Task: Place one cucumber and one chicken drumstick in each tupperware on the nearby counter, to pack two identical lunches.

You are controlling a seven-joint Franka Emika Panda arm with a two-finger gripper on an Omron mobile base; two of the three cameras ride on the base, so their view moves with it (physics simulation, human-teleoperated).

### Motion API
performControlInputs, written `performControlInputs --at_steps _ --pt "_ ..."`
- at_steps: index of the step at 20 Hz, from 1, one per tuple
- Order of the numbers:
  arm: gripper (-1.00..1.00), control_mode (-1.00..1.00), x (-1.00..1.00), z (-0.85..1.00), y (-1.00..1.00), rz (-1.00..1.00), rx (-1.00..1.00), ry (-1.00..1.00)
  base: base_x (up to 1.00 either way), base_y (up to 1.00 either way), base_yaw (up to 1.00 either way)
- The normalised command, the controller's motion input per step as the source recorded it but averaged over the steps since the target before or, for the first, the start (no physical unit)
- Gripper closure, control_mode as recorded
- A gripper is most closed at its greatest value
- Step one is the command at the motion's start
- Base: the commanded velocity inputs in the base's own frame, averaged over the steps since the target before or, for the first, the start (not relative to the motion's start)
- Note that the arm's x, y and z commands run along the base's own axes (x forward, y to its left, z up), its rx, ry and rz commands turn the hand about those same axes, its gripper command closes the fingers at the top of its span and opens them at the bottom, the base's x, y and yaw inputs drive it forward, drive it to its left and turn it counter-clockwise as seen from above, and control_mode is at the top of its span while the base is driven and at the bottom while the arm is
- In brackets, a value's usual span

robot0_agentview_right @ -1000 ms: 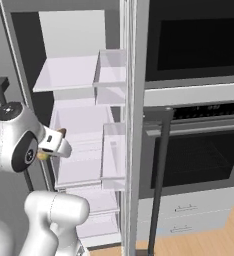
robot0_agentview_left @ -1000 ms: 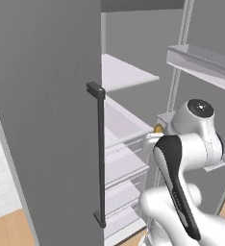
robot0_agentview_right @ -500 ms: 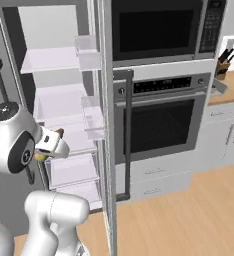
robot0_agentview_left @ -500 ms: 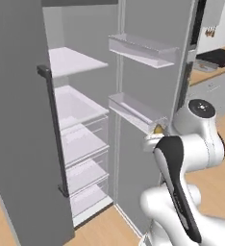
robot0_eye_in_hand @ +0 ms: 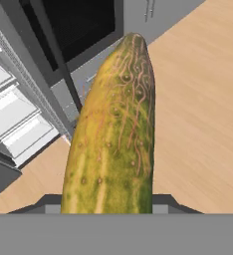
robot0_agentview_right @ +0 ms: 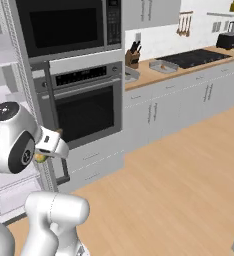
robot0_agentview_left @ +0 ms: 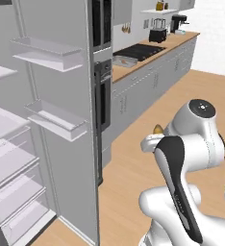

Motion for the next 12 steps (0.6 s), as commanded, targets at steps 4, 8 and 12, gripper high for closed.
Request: performControlInputs --at_steps 4,8,12 --pt "1.0 1.0 0.0 0.0 0.0 0.0 0.0 0.0 0.06 -0.49 -0.45" --pt "1.0 1.0 0.0 0.0 0.0 0.0 0.0 0.0 0.21 -0.57 -0.35" --pt "1.0 1.0 0.0 0.0 0.0 0.0 0.0 0.0 0.53 -0.8 -0.37"
